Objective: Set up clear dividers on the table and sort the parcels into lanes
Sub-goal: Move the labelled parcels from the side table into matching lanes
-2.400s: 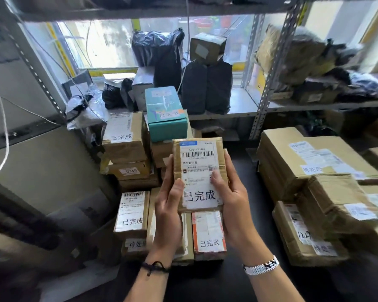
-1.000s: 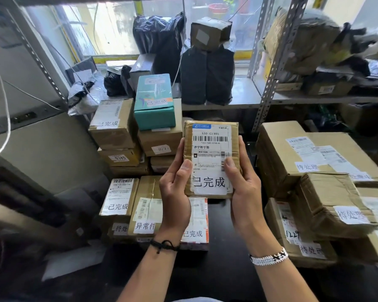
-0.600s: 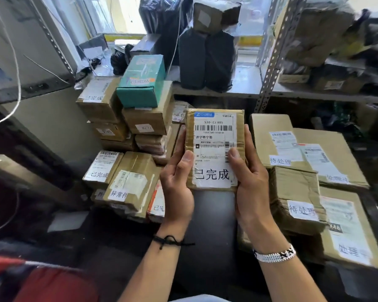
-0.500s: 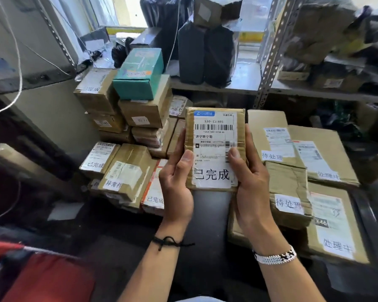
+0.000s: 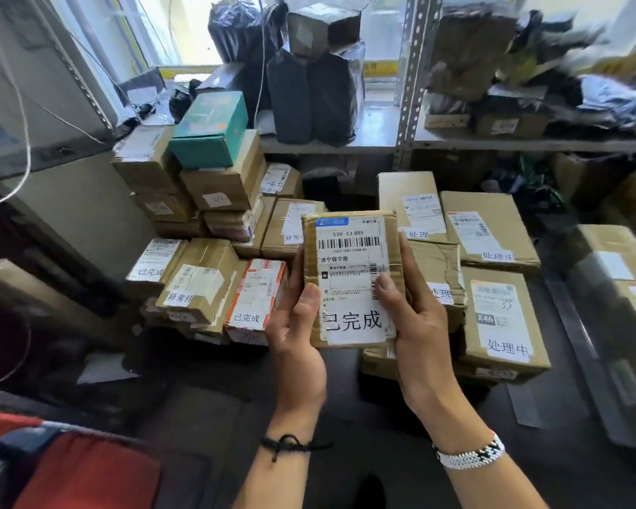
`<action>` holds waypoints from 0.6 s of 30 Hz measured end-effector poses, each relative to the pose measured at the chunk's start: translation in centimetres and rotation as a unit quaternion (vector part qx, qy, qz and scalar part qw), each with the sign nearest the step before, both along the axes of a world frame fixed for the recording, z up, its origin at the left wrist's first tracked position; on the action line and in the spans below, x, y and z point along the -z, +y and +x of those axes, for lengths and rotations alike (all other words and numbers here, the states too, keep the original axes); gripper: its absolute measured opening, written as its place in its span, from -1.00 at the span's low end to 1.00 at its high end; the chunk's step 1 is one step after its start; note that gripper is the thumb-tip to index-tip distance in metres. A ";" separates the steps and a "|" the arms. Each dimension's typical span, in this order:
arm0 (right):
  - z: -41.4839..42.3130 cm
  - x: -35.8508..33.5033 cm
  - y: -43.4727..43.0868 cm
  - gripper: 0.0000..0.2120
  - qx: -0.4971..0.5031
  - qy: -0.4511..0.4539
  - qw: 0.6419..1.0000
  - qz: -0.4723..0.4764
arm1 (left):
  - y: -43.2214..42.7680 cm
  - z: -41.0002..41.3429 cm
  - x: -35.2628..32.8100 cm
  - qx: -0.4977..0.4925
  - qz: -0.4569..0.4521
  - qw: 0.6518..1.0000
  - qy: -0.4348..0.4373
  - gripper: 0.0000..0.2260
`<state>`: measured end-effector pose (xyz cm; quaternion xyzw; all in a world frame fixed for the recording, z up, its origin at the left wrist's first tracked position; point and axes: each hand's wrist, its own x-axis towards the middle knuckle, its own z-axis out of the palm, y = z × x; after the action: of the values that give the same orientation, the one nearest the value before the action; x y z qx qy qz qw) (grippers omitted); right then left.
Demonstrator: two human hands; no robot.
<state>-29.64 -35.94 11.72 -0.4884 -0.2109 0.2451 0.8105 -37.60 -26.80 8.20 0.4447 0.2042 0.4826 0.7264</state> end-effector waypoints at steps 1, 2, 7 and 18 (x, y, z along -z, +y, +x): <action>-0.5 0.1 -0.5 -0.44 0.003 0.000 1.000 -0.002 | -0.4 -0.4 0.1 0.000 0.000 1.000 -0.002 -0.47; -1.1 0.1 -1.2 -0.43 0.010 0.002 1.000 -0.004 | -1.1 -0.9 0.1 0.009 -0.003 1.000 -0.003 -0.47; -3.6 0.9 -6.0 -0.47 0.058 0.012 0.998 -0.028 | -5.7 -2.7 0.3 0.078 -0.030 0.997 -0.001 -0.45; -3.0 0.1 -12.1 -0.43 0.097 0.003 0.994 -0.041 | -11.2 -1.5 -1.5 0.129 -0.002 0.992 0.007 -0.60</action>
<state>-32.61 -48.05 11.58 -0.5389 -0.1495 0.1752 0.8103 -39.08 -37.95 9.74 0.4688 0.1511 0.3816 0.7821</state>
